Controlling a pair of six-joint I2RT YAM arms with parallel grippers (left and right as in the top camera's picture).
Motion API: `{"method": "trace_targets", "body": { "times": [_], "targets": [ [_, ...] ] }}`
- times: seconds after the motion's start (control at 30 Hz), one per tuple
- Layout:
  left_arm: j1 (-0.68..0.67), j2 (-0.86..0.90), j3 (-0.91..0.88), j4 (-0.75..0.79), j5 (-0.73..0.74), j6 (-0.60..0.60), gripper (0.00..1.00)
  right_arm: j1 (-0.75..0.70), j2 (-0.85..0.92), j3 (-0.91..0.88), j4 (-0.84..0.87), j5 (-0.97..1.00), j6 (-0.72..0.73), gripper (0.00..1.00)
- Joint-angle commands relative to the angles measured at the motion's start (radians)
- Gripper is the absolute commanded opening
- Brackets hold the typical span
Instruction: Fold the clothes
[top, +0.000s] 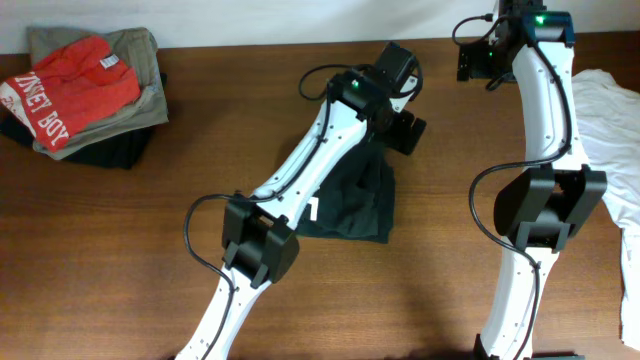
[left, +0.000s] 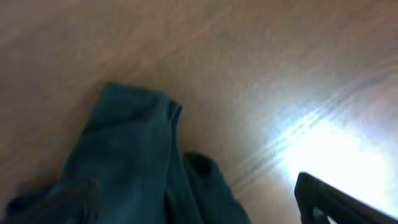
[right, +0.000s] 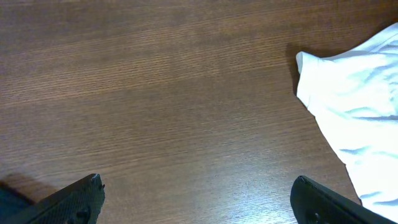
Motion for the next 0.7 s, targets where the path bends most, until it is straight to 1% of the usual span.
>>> {"method": "trace_targets", "body": {
  "times": [0.0, 0.07, 0.13, 0.17, 0.2, 0.23, 0.27, 0.4, 0.43, 0.47, 0.5, 0.53, 0.57, 0.6, 0.67],
  "targets": [
    [0.026, -0.040, 0.181, -0.166, -0.016, 0.001, 0.99, 0.004, -0.023, 0.019, 0.000, 0.009, 0.004, 0.99],
    [0.025, -0.055, 0.249, -0.348, -0.016, -0.007, 0.99, 0.004, -0.023, 0.019, 0.000, 0.009, 0.004, 0.99],
    [0.024, -0.060, 0.256, -0.496, -0.014, -0.024, 0.99, 0.004, -0.023, 0.019, 0.000, 0.009, 0.004, 0.99],
    [0.023, -0.060, 0.226, -0.496, 0.016, -0.024, 0.99, 0.004, -0.023, 0.019, 0.000, 0.009, 0.004, 0.99],
    [0.018, -0.066, 0.185, -0.495, 0.096, -0.033, 0.99, 0.004, -0.023, 0.019, 0.000, 0.009, 0.004, 0.99],
    [0.006, -0.066, 0.135, -0.496, 0.124, -0.036, 0.99, 0.004, -0.023, 0.019, 0.000, 0.009, 0.004, 0.99],
    [-0.010, -0.067, 0.073, -0.496, 0.124, -0.036, 0.99, 0.004, -0.023, 0.019, 0.000, 0.009, 0.004, 0.99],
    [-0.045, -0.069, -0.084, -0.496, 0.122, -0.040, 0.99, 0.004, -0.023, 0.019, 0.000, 0.009, 0.004, 0.99],
    [-0.050, -0.069, -0.121, -0.496, 0.105, -0.068, 0.98, 0.004, -0.023, 0.019, 0.000, 0.009, 0.004, 0.99],
    [-0.055, -0.069, -0.162, -0.496, 0.044, -0.112, 0.95, 0.004, -0.023, 0.019, 0.000, 0.009, 0.004, 0.99],
    [-0.054, -0.069, -0.174, -0.496, 0.024, -0.118, 0.90, 0.004, -0.023, 0.019, 0.000, 0.009, 0.004, 0.99],
    [-0.053, -0.069, -0.181, -0.496, 0.002, -0.118, 0.82, 0.004, -0.023, 0.019, 0.000, 0.009, 0.004, 0.99],
    [-0.053, -0.069, -0.182, -0.492, -0.023, -0.118, 0.78, 0.004, -0.023, 0.019, 0.000, 0.009, 0.004, 0.99],
    [-0.055, -0.069, -0.182, -0.478, -0.059, -0.119, 0.71, 0.004, -0.023, 0.019, 0.000, 0.009, 0.004, 0.99],
    [-0.054, -0.069, -0.183, -0.431, -0.069, -0.122, 0.70, 0.004, -0.023, 0.019, 0.000, 0.009, 0.004, 0.99]
  ]
}}
